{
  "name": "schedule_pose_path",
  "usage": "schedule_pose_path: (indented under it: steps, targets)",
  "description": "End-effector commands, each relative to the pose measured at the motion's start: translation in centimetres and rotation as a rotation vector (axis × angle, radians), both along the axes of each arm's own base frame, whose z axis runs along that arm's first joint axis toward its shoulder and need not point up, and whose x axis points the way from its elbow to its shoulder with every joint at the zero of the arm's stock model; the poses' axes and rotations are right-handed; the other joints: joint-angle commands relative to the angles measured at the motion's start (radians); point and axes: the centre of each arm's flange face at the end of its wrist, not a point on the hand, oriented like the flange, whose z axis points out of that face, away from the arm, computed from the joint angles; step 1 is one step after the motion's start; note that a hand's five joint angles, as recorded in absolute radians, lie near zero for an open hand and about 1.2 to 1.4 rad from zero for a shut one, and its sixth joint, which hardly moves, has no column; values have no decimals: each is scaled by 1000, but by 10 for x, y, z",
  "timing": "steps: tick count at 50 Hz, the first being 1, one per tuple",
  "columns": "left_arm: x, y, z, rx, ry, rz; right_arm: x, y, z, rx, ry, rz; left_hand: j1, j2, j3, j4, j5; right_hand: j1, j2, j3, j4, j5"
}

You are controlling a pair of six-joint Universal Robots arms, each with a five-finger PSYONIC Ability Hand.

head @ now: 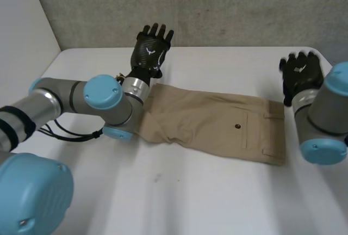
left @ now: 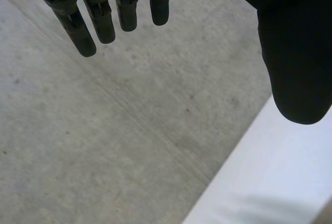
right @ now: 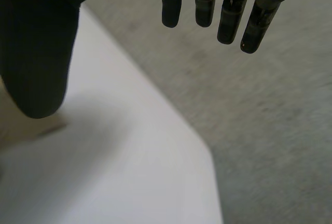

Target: Fold the shorts.

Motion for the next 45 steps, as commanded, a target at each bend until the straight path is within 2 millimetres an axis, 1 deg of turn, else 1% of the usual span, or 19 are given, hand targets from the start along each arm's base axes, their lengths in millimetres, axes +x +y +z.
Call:
schedule_pose_path:
  steps: [1, 2, 3, 9, 10, 13, 14, 16, 17, 18, 21, 26, 33, 36, 39, 40, 41, 42, 45]
  targets:
    - [19, 21, 42, 12, 31, 80, -1, 21, 53, -78, -158, 55, -3, -17, -25, -16, -28, -30, -46, -42, -59, -69]
    - [26, 27, 53, 15, 39, 95, -1, 28, 49, -31, -149, 76, 0, -14, -22, -13, -25, -30, -46, -42, -59, -69]
    - [29, 31, 55, 23, 38, 101, -2, 32, 47, -4, -145, 85, 0, -14, -22, -13, -25, -30, -46, -42, -59, -69]
    - [50, 66, 61, 110, -11, 111, -8, 65, 44, 190, -126, 136, 6, -8, -17, -7, -19, 7, -10, -6, -23, -33]
    - [56, 77, 59, 146, -25, 109, -9, 75, 38, 248, -130, 148, 6, -8, -17, -7, -19, 83, 66, 70, 53, 43]
    - [64, 93, 57, 208, -35, 106, -14, 90, 26, 333, -160, 157, 12, -2, -11, -1, -13, 154, 137, 141, 124, 114]
    - [70, 102, 53, 261, -31, 101, -14, 92, 24, 345, -170, 162, 18, 3, -5, 5, -7, 171, 155, 158, 141, 132]
    - [74, 111, 49, 318, -17, 93, -16, 100, 16, 379, -187, 163, 21, 6, -2, 8, -4, 198, 181, 185, 168, 158]
    - [77, 115, 47, 348, -7, 92, -18, 107, 7, 411, -197, 164, 23, 9, 1, 11, -1, 198, 181, 185, 168, 158]
    - [82, 123, 42, 408, 9, 88, -18, 109, 3, 422, -201, 166, 32, 18, 10, 19, 7, 198, 181, 185, 168, 158]
    - [87, 133, 37, 484, 39, 82, -19, 116, -10, 428, -212, 168, 32, 18, 10, 19, 7, 218, 202, 205, 188, 179]
    - [96, 149, 27, 591, 63, 86, -21, 118, -24, 404, -214, 159, 32, 18, 10, 19, 7, 292, 275, 279, 262, 252]
    - [101, 151, 22, 609, 57, 98, -20, 111, -49, 414, -194, 151, 32, 18, 10, 19, 7, 429, 413, 417, 400, 390]
    - [102, 150, 22, 609, 59, 102, -20, 108, -53, 413, -190, 146, 32, 18, 10, 19, 7, 509, 492, 496, 479, 469]
    - [102, 150, 22, 608, 59, 102, -20, 103, -57, 403, -183, 140, 29, 15, 7, 16, 5, 664, 648, 651, 634, 624]
    - [102, 150, 23, 608, 59, 102, -20, 102, -58, 396, -180, 138, 29, 15, 7, 16, 5, 769, 753, 756, 739, 730]
    - [102, 150, 23, 606, 60, 102, -20, 99, -56, 374, -175, 138, 29, 15, 7, 16, 5, 1102, 1085, 1089, 1072, 1062]
    - [102, 150, 23, 606, 60, 102, -21, 97, -55, 365, -172, 135, 29, 15, 7, 16, 5, 1191, 1175, 1178, 1161, 1151]
    - [102, 151, 22, 610, 58, 103, -28, 90, -50, 337, -164, 116, 26, 12, 4, 14, 2, 1192, 1176, 1179, 1162, 1152]
